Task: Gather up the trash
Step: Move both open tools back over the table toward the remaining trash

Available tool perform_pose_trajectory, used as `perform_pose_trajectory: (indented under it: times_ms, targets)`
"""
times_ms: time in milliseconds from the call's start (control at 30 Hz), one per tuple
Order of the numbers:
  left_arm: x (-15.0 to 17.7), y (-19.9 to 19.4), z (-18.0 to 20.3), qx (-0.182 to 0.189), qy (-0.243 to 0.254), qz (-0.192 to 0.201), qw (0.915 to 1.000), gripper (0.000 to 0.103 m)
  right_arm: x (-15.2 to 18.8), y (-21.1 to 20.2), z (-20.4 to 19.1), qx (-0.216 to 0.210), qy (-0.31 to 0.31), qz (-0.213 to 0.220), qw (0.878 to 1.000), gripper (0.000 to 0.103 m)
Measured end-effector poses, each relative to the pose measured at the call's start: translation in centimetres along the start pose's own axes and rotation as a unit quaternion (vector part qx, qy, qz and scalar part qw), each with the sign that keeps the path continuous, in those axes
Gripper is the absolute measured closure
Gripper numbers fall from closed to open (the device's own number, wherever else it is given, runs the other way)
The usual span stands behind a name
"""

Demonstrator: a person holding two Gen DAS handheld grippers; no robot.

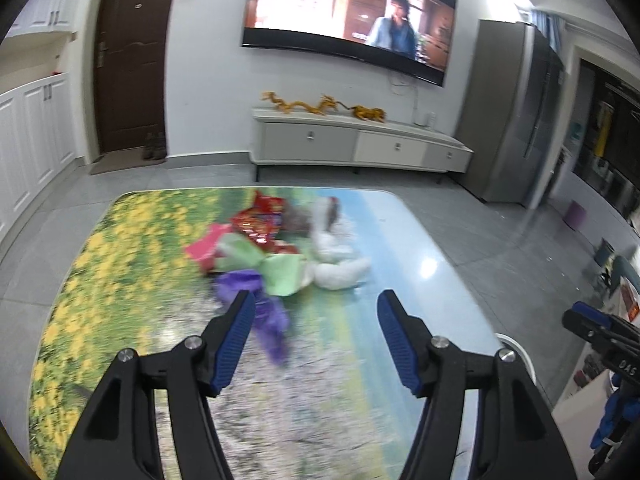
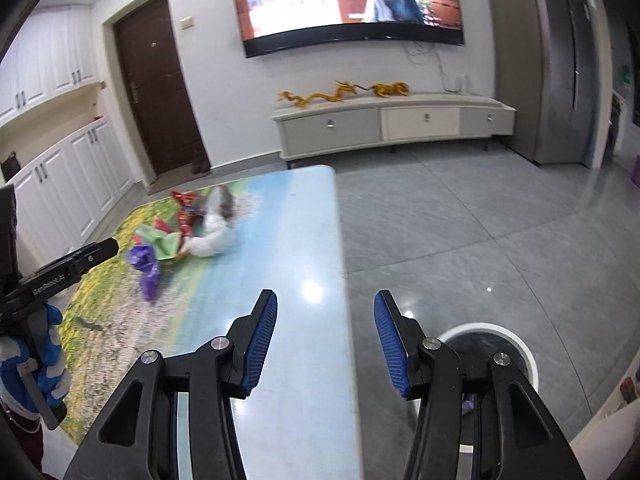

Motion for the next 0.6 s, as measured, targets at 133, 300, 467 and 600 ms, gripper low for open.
perform_pose_trajectory:
  times_ms: [133,300,467,600]
  targets:
    - [0.3,-1.2,-2.3,-0.02,-0.015,0.007,0.9997,0.04,-0.2,-0.4,-1.9,-0.017,-0.009,0.005,1.0,0.053]
    - [0.7,-1.7,-4.7,-0.035,-0.034,0.009,0.9988,0.04,-0.1,0.1,-3.4,-0.032,-0.016,0.001,0.999,0.052]
    - [1.1,-1.5,-6.1,-0.041,-0.04,0.007,0.9983,0.04,0.2,1.0,-4.4,-0.041,-0.018,-0.009,0.999,0.052]
    - [1.1,-0.9,-6.7,-0.039,-0.041,0.004,0.9984,0.04,0.0,1.9,-4.7,-0.047,-0.016,-0.017,0.999,0.052]
Point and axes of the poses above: each gripper's, at about its wrist camera, not at the fingertips, and y roughly the way its jaws point, z to its right, x to its underside, the point moved 4 cm from there along y, roughly the way its jaws point, and after that the axes turned 13 degrees about x, right-handed, at the moved point
